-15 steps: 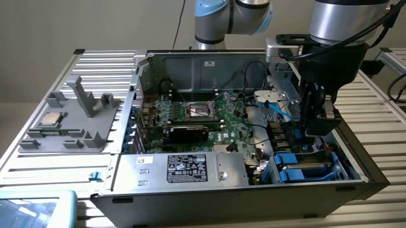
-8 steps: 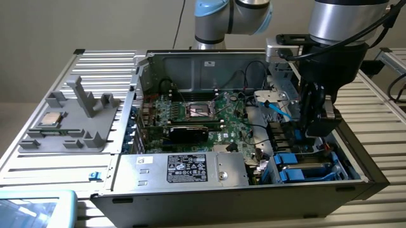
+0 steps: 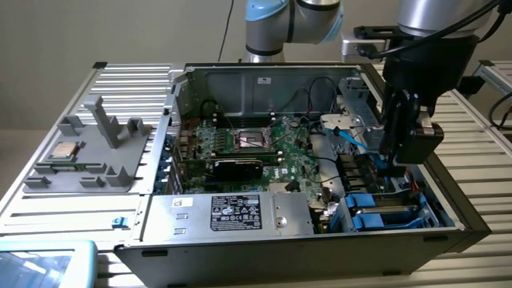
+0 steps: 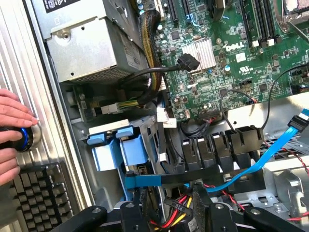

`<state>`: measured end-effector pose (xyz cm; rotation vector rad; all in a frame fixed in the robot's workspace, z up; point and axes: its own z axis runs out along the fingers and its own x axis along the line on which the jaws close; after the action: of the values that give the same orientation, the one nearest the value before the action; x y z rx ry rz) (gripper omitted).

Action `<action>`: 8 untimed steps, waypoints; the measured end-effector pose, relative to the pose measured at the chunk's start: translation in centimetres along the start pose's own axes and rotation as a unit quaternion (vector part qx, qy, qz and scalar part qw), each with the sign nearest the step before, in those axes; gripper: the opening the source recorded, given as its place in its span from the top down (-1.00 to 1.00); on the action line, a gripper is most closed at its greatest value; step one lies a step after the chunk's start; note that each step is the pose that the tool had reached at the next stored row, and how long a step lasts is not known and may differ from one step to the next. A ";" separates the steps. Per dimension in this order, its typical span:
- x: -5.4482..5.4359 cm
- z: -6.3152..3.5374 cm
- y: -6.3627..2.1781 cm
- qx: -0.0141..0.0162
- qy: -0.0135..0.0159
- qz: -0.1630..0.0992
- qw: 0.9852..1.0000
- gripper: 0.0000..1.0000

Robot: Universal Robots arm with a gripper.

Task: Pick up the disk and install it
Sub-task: 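Insert the first disk wire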

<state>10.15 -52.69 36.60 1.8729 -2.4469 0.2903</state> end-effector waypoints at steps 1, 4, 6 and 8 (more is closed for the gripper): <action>0.0 -0.30 -0.07 0.001 0.000 0.000 1.000 0.00; 0.1 -1.15 -0.29 0.003 -0.001 -0.001 1.000 0.00; 0.2 -1.86 -0.43 0.005 -0.001 0.000 1.000 0.00; 0.3 -2.65 -0.56 0.005 -0.002 -0.001 1.000 0.00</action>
<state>10.40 -52.68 39.32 1.8805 -2.4508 0.3015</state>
